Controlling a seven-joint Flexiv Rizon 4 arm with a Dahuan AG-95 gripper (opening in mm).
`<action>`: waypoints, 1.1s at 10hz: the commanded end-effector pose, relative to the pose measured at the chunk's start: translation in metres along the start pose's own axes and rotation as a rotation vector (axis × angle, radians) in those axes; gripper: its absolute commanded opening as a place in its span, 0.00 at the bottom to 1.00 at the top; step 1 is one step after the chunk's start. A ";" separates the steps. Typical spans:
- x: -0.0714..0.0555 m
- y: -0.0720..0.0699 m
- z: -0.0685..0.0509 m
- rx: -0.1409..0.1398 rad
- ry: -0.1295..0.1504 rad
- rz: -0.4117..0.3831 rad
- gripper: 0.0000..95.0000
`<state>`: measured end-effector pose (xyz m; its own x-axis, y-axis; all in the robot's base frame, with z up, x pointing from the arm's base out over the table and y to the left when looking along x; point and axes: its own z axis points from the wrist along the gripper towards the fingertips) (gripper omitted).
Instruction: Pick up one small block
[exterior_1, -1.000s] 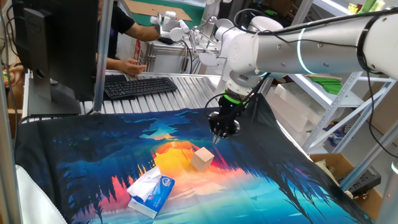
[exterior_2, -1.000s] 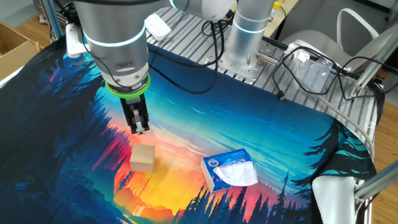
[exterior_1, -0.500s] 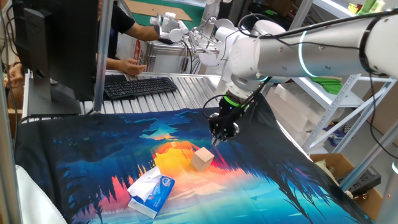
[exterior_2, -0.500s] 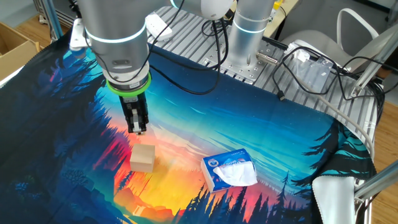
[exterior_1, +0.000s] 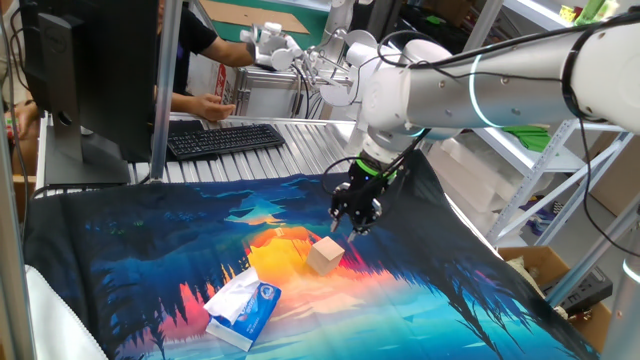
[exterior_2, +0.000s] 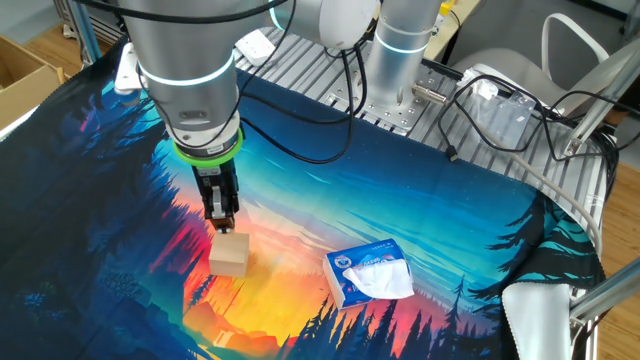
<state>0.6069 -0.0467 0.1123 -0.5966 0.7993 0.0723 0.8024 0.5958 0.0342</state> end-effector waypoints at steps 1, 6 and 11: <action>-0.001 0.001 0.003 -0.001 0.000 -0.002 1.00; 0.000 0.002 0.020 -0.006 0.000 -0.010 1.00; 0.000 0.002 0.022 -0.007 -0.003 -0.012 1.00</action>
